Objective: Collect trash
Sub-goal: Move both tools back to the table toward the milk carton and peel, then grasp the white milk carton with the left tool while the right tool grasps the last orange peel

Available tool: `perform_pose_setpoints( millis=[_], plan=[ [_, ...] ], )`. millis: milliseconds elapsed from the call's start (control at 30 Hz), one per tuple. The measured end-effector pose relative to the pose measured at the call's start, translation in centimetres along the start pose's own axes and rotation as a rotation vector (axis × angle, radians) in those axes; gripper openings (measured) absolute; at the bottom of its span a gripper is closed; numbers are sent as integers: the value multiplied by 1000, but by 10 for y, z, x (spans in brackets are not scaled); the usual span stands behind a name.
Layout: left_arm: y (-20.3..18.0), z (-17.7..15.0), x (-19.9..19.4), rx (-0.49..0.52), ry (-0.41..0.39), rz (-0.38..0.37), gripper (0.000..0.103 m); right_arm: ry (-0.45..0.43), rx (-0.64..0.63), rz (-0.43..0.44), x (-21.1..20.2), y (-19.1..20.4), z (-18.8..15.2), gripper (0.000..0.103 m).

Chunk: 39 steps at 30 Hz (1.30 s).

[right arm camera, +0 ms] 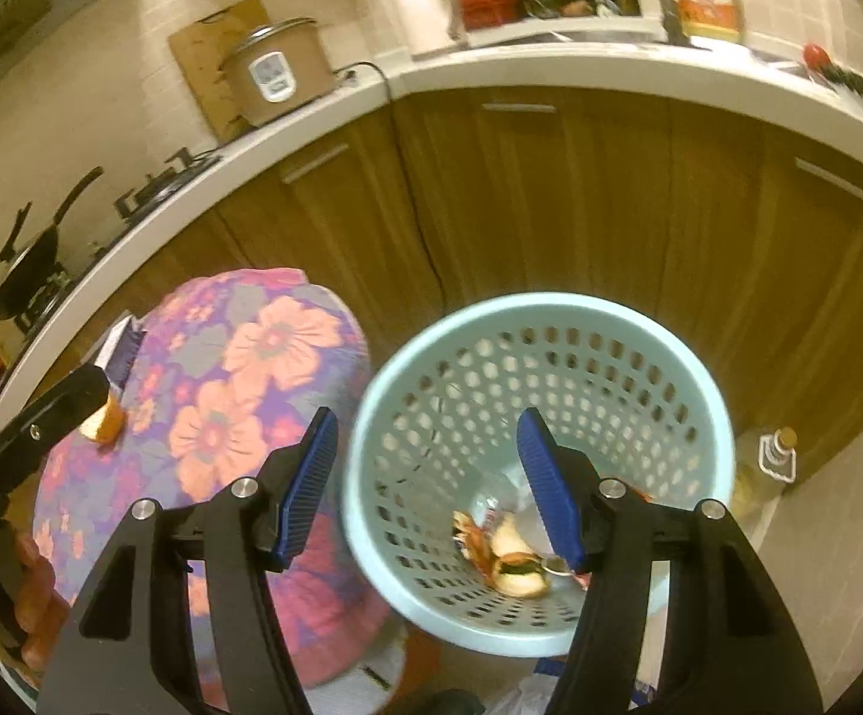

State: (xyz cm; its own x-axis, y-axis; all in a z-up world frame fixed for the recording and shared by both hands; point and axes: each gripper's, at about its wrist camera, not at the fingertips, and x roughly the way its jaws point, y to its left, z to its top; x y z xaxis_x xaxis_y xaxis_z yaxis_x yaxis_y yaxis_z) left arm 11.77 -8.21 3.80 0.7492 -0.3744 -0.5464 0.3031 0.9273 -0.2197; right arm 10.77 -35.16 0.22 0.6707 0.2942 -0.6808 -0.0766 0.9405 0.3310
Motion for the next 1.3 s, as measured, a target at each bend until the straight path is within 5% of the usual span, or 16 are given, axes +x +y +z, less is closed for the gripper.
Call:
perform_pose_setpoints(
  millis=[500, 733, 933, 1300],
  plan=[
    [132, 12, -68, -134, -85, 262, 78, 68, -288, 197, 37, 167, -8, 59],
    [213, 21, -85, -227, -97, 399, 78, 89, -487, 267, 65, 258, -22, 72],
    [254, 21, -58, -246, -13, 359, 78, 84, -539, 279, 102, 296, -30, 88],
    [302, 28, -5, -332, 48, 219, 78, 231, -558, 295, 165, 323, -29, 95]
  ],
)
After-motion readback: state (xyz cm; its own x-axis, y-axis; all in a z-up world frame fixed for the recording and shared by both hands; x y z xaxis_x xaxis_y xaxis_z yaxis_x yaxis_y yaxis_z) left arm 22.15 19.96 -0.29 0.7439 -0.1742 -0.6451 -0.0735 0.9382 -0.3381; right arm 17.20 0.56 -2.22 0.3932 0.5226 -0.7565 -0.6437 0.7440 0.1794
